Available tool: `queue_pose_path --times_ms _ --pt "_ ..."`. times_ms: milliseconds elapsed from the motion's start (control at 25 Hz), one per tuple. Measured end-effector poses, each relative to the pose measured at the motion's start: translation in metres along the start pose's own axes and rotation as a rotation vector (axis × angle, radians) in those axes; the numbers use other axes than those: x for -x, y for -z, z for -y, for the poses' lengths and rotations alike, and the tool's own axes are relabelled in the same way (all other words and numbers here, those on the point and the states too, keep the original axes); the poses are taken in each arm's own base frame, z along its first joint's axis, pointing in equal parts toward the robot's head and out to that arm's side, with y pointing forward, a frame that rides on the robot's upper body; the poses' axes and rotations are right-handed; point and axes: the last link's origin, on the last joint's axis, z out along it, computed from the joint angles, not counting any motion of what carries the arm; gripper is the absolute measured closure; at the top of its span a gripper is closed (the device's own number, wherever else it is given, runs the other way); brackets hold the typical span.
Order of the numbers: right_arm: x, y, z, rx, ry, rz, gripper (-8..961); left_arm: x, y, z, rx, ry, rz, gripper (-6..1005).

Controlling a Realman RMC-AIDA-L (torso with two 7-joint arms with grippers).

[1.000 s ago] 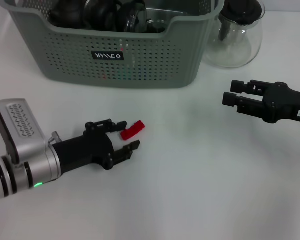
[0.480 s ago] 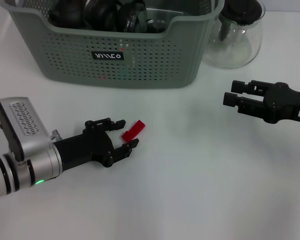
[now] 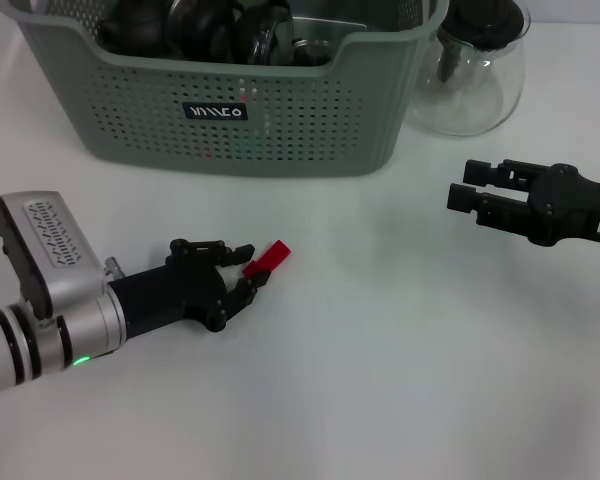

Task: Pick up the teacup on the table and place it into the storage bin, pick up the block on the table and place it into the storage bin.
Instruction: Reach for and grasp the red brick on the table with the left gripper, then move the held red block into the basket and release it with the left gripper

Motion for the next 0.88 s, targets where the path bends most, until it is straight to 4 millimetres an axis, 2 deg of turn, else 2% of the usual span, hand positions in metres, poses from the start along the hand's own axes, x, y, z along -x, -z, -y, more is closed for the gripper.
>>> queue_pose_path --times_ms 320,520,760,840,880 --pt "0.001 0.001 0.000 0.001 -0.002 0.005 369 -0.001 0.001 0.000 0.003 0.002 -0.005 701" --pt "0.001 0.002 0.001 -0.001 -0.002 0.007 369 -0.007 0.013 0.004 0.011 0.046 -0.048 819" --pt "0.002 0.002 0.001 -0.001 -0.002 0.007 369 -0.023 0.039 0.012 0.067 0.112 -0.119 819" --pt "0.002 0.002 0.001 -0.001 -0.002 0.006 369 -0.036 0.053 0.012 0.136 0.134 -0.171 819" --pt "0.002 0.002 0.001 -0.001 -0.002 0.006 369 -0.036 0.053 0.012 0.136 0.134 -0.171 819"
